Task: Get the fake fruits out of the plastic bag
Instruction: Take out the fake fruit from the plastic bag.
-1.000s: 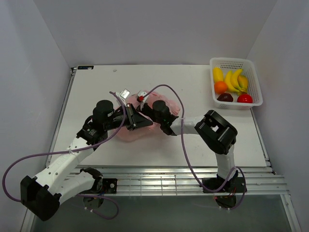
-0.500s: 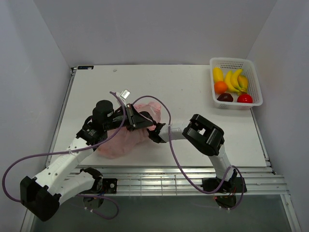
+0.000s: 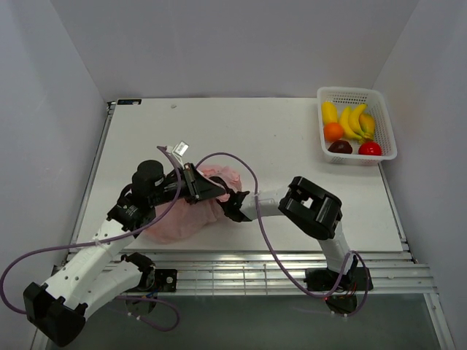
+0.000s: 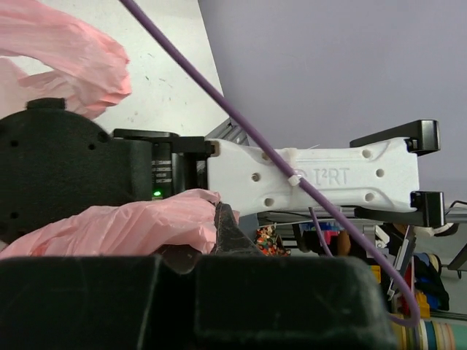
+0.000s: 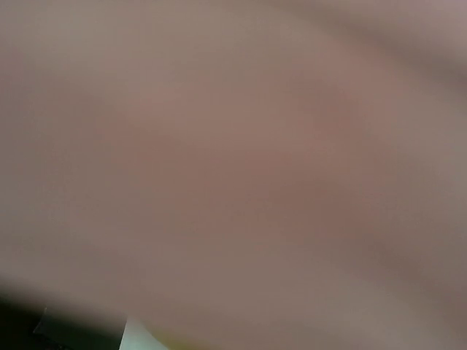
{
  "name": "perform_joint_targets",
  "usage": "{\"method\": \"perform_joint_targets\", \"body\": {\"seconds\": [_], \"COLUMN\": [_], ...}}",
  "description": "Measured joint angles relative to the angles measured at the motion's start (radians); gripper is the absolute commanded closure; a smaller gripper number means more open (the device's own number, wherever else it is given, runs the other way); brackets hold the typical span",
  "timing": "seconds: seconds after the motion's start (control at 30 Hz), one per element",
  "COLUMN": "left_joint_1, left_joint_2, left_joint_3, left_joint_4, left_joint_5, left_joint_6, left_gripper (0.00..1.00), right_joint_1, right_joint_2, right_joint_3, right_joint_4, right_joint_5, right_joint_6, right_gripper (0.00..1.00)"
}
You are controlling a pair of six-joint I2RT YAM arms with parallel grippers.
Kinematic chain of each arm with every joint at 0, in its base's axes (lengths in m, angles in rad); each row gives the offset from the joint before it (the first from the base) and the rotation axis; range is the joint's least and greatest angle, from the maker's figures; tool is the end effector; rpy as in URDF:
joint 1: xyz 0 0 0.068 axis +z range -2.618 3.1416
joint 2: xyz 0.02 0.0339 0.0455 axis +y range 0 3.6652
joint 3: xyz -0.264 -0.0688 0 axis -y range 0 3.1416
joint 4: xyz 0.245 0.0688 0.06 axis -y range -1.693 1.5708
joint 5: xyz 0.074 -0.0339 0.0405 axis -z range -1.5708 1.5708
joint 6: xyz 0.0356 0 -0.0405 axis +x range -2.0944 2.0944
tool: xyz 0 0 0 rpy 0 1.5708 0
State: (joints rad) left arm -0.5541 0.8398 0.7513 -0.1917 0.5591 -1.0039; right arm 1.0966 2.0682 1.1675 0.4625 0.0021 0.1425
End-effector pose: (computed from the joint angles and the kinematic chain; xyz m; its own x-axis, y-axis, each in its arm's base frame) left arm 0.1544 -0.1177 0.3194 -0.8682 -0.3037 -0.3923 0.2739 0.3658 -0.8894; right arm 0.2030 0.3953 0.1442 -0.3180 -0.3086 -0.8965 -0.8523 0.5073 0.1277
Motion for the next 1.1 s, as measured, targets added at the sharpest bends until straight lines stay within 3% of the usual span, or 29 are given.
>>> {"method": "perform_joint_targets", "body": {"seconds": [0.4,0.5,0.77,1.1], "left_joint_1": [-0.005,-0.007,-0.015,-0.008], "left_joint_2": [-0.053,-0.055,-0.022,0.02], "left_joint_3": [-0.09,-0.091,-0.102,-0.101], "left_joint_4": [-0.013,0.0,0.052,0.049], "left_joint_5": [-0.039,-0.045,-0.037,-0.073], "left_joint_6": [-0.026,-0.026,-0.037,-0.006], "left_gripper": [1.0,1.0,1.0,1.0], "right_joint_1": [-0.008,-0.009,-0.025,-0.215], "right_joint_2": [-0.355,-0.435,-0.665,-1.03], "right_joint_3": [-0.152,-0.181,-0.365,-0.444], "right_joint_4": [-0.073,-0.134,-0.315,-0.409], "right_joint_5": [0.105,0.122,0.219,0.282], "right_joint_6": [0.012,0.01,0.019,0.087], "right_gripper": [0.75,0.79,0.8,0.79]}}
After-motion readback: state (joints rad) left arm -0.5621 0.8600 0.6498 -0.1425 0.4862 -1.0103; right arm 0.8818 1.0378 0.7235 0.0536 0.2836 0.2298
